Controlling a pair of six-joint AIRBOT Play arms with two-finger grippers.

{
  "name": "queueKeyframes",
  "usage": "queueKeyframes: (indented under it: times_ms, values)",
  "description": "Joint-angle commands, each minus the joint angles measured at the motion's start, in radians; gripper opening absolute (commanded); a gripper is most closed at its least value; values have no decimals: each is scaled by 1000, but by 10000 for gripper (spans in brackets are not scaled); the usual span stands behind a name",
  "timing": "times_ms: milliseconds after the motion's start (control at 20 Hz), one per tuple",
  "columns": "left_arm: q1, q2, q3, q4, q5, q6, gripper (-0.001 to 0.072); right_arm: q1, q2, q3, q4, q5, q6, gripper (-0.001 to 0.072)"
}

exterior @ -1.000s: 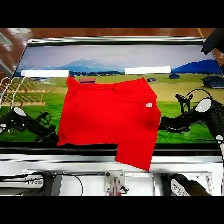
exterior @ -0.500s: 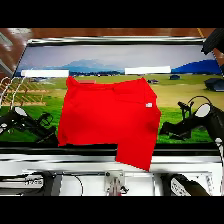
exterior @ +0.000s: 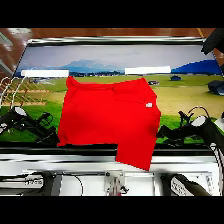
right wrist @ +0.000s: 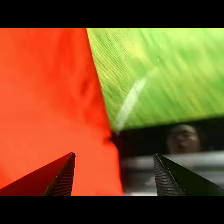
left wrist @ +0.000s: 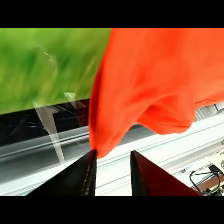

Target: Fold the shirts.

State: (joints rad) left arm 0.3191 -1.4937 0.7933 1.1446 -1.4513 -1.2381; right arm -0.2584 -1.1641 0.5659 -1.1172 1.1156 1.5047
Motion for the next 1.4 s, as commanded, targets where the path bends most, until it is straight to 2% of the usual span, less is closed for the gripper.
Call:
queueKeyframes:
  times_ms: [0, 100, 150, 200, 250, 300, 350, 400, 500, 550, 600, 650, 950, 1350]
  values:
    - [1, 0, 1, 3, -13, -1, 289, 1, -79, -22, 95, -79, -36, 584]
    - [1, 0, 1, 18, -27, 0, 299, 41, -108, -22, 91, -119, -36, 542]
    - [1, 0, 1, 29, -29, 0, 424, 72, -113, -22, 91, -149, -34, 541]
    - [1, 1, 1, 39, -36, 0, 480, 99, -113, -21, 89, -184, -27, 489]
    - [1, 4, 1, 64, -42, 0, 480, 121, -112, -21, 88, -224, -10, 318]
    - [1, 8, 1, 95, -48, 0, 480, 134, -112, -21, 91, -248, 11, 182]
    - [1, 16, 1, 127, -55, 0, 480, 144, -112, -19, 92, -254, 14, 90]
    - [1, 25, 1, 158, -60, 0, 479, 144, -112, -14, 93, -251, 13, 70]
    - [13, 47, 1, 188, -60, 1, 480, 144, -100, 3, 92, -224, -2, 70]
    - [26, 53, 1, 183, -62, 6, 505, 144, -86, 7, 92, -220, -3, 70]
    - [40, 54, 1, 172, -68, 16, 616, 144, -64, 8, 91, -222, -2, 70]
    - [52, 53, 0, 161, -68, 15, 627, 144, -45, 8, 91, -222, -2, 70]
    - [54, 51, -1, -10, 40, -4, 602, 144, -22, 7, 91, -173, 4, 70]
    - [10, 11, -15, -16, 26, -9, 598, 144, -22, 7, 91, -158, 4, 70]
